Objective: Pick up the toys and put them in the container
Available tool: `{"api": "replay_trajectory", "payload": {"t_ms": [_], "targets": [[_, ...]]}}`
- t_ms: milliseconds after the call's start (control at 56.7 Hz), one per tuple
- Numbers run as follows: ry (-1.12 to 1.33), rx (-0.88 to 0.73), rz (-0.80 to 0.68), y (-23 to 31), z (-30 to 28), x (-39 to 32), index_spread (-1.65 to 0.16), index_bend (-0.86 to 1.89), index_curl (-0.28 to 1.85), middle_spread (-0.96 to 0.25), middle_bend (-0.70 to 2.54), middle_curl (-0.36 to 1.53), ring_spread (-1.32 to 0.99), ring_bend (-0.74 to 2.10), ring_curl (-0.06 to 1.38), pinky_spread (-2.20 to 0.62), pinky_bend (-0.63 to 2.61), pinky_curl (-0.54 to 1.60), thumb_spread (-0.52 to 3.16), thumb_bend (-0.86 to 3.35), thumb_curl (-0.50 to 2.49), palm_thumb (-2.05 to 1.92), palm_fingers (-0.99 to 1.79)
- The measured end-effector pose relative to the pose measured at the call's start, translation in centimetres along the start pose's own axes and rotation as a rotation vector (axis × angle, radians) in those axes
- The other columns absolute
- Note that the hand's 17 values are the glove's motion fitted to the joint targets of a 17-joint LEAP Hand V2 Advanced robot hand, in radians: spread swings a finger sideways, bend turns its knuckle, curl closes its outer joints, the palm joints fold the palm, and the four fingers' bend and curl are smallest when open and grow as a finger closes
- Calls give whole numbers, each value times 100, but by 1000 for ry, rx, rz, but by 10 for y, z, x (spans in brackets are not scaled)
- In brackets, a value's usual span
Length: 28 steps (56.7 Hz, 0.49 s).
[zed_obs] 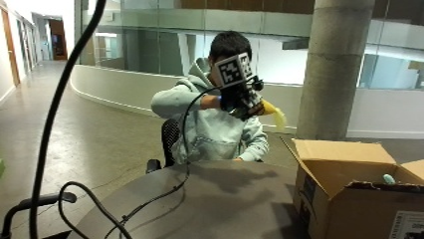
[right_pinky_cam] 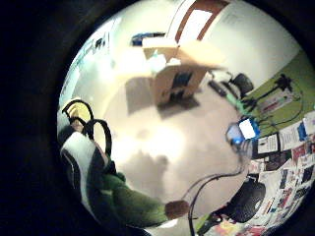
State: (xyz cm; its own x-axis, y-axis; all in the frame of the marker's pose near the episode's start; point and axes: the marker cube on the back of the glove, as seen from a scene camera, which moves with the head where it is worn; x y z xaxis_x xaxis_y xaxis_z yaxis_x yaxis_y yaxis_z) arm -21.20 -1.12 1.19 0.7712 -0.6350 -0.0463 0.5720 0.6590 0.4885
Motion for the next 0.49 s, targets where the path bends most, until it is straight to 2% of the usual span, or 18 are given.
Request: {"api": "replay_trajectory", "payload": {"t_ms": [88,265,335,388,423,441,476,494], "targets": [[-20,36,29,-42,-23,-7,-16,102,79,-17,138,75,-29,145,64,-38,99,63,127,9,47,42,121],[-42,95,103,-118,-26,-12,-15,105,82,-16,142,75,-28,148,64,-38,101,65,125,4,50,41,118],[-17,114,191,-145,-13,3,-14,104,82,-15,142,74,-27,148,64,-39,101,66,125,2,50,39,117],[-16,55,276,-160,3,13,-14,99,81,-15,139,73,-27,145,62,-37,97,64,127,-2,46,32,106],[-40,-37,315,-165,15,17,-15,84,79,-15,131,70,-26,141,61,-35,97,64,126,-6,43,22,80],[-55,-83,333,-167,21,20,-15,74,78,-16,126,69,-27,141,62,-34,97,65,123,-9,41,16,58],[-81,-141,360,-169,30,23,-18,55,78,-15,101,64,-26,130,63,-29,104,70,119,-10,39,7,-18],[-92,-146,366,-169,33,23,-19,50,77,-12,81,58,-22,109,59,-25,106,72,116,-10,38,3,-68]]}}
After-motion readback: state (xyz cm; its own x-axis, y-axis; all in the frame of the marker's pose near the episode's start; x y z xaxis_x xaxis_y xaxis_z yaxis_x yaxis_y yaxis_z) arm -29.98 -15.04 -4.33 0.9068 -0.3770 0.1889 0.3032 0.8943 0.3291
